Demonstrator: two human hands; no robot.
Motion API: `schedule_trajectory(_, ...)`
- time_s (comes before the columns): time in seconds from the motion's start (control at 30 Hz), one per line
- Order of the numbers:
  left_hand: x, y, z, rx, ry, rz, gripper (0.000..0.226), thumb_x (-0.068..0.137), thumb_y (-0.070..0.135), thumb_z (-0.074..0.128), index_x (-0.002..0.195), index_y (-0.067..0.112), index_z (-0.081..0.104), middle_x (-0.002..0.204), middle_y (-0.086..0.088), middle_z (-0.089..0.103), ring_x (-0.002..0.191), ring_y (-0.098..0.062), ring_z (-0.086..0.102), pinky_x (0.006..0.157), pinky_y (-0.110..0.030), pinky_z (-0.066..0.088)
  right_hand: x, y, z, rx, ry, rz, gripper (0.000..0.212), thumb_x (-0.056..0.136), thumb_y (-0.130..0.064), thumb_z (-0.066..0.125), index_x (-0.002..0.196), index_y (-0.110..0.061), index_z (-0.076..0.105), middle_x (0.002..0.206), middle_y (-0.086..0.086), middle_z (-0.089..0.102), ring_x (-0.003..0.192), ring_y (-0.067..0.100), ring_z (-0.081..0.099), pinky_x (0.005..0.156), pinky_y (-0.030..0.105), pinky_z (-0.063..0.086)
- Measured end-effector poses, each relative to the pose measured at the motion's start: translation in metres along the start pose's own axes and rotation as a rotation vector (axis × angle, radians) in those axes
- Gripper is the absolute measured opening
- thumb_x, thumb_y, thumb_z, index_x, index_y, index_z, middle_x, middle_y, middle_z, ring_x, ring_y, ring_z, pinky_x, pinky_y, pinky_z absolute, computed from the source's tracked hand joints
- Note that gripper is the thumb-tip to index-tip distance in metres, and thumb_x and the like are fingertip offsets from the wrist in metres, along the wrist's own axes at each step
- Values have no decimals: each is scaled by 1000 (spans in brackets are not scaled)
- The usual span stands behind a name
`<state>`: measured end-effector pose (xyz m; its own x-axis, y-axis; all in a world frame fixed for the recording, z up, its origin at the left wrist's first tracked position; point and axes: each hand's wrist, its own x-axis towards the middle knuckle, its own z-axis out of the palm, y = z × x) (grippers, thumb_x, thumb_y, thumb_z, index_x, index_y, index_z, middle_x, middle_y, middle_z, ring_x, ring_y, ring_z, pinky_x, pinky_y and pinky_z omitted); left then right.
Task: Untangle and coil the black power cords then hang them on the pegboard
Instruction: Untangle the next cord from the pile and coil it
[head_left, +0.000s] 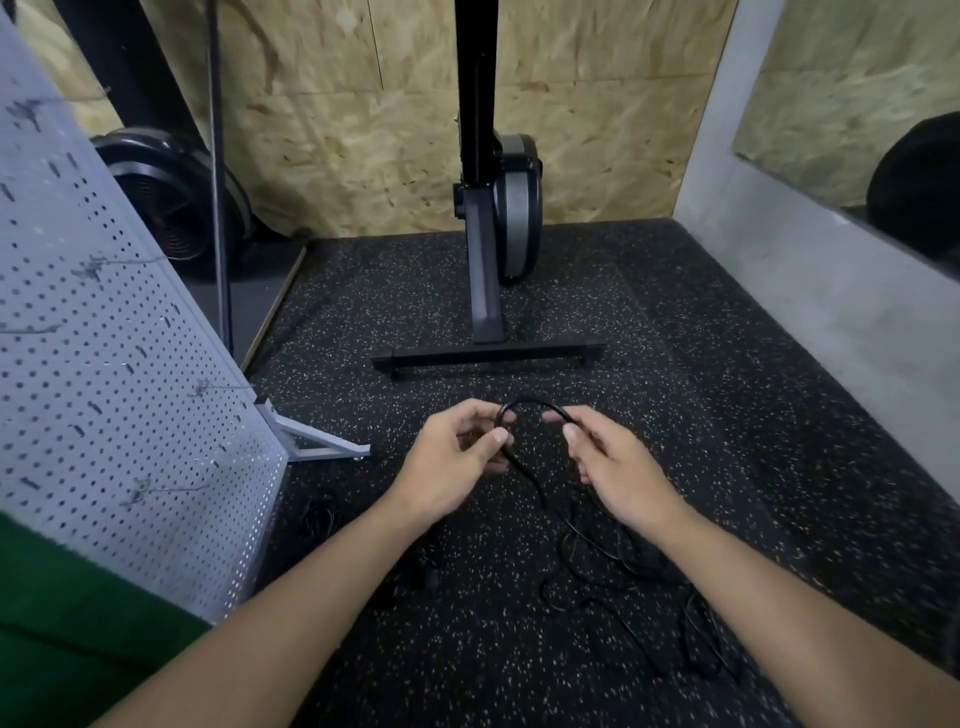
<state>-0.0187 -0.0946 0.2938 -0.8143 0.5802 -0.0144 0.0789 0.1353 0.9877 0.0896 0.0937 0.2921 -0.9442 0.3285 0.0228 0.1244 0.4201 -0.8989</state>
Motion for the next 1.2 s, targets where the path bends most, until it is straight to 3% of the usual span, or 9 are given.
schedule_trajectory(0.07, -1, 0, 0, -15, 0, -18, 16, 103, 5, 63, 107, 16, 73, 102, -14, 74, 90, -25, 75, 83, -39, 65, -1, -1, -1, -1, -41, 10, 38, 109, -22, 49, 125, -54, 63, 94, -32, 64, 86, -7, 59, 85, 27, 46)
schedule_trajectory(0.23, -7, -2, 3, -92, 12, -61, 13, 104, 3, 60, 111, 7, 70, 103, -18, 71, 85, -26, 76, 82, -39, 65, -12, 0, 3, -60, -152, 5, 58, 97, -16, 67, 135, -56, 50, 119, -18, 67, 84, 3, 57, 90, 33, 53)
schedule_trajectory(0.4, -9, 2, 12, -137, -25, -58, 15, 104, 1, 59, 116, 3, 69, 98, -16, 70, 85, -25, 75, 80, -37, 64, -19, 2, 6, -124, -151, -4, 37, 101, -33, 67, 126, -51, 46, 103, -22, 70, 90, 13, 62, 89, 35, 53)
schedule_trajectory(0.67, -17, 21, 22, -218, 30, 33, 17, 104, 12, 63, 118, 7, 71, 93, -10, 71, 89, -25, 76, 83, -37, 64, -18, -6, 2, -104, -133, -26, 15, 103, -33, 63, 115, -35, 55, 93, -14, 78, 96, 13, 72, 96, 51, 53)
schedule_trajectory(0.83, -17, 13, 19, -97, -70, -70, 30, 104, 47, 54, 122, 27, 68, 119, 4, 74, 116, -11, 68, 110, -41, 47, -11, -20, -3, 70, -84, -62, 9, 107, -24, 58, 114, -20, 62, 86, -2, 77, 66, 4, 60, 66, 30, 45)
schedule_trajectory(0.93, -17, 1, 21, 158, -324, -70, 25, 104, 23, 51, 126, 28, 62, 126, 15, 68, 117, 6, 60, 112, -32, 42, -8, -34, -6, 231, -46, -20, 16, 108, -19, 54, 121, -15, 64, 84, 1, 76, 64, 11, 51, 59, 27, 44)
schedule_trajectory(1.0, -19, -8, 30, 261, -407, -26, 31, 104, 12, 56, 130, 28, 59, 129, 16, 66, 121, 5, 59, 112, -30, 43, -6, -42, -7, 333, -25, -8, 20, 110, -19, 51, 123, -14, 66, 84, 3, 75, 64, 11, 49, 60, 26, 46)
schedule_trajectory(1.1, -21, -19, 39, 351, -394, 48, 18, 108, 23, 55, 124, 28, 62, 101, 25, 68, 90, 0, 63, 84, -27, 51, -5, -48, -10, 317, 8, -34, 26, 112, -24, 46, 121, -17, 69, 83, -1, 74, 70, 8, 55, 71, 27, 48)
schedule_trajectory(1.2, -15, -26, 37, 378, -356, 42, 15, 111, 27, 51, 114, 26, 66, 67, 18, 56, 58, -4, 42, 58, -27, 39, -5, -55, -11, 354, 42, -30, 28, 113, -23, 43, 117, -16, 70, 77, -1, 68, 79, 12, 64, 78, 32, 54)
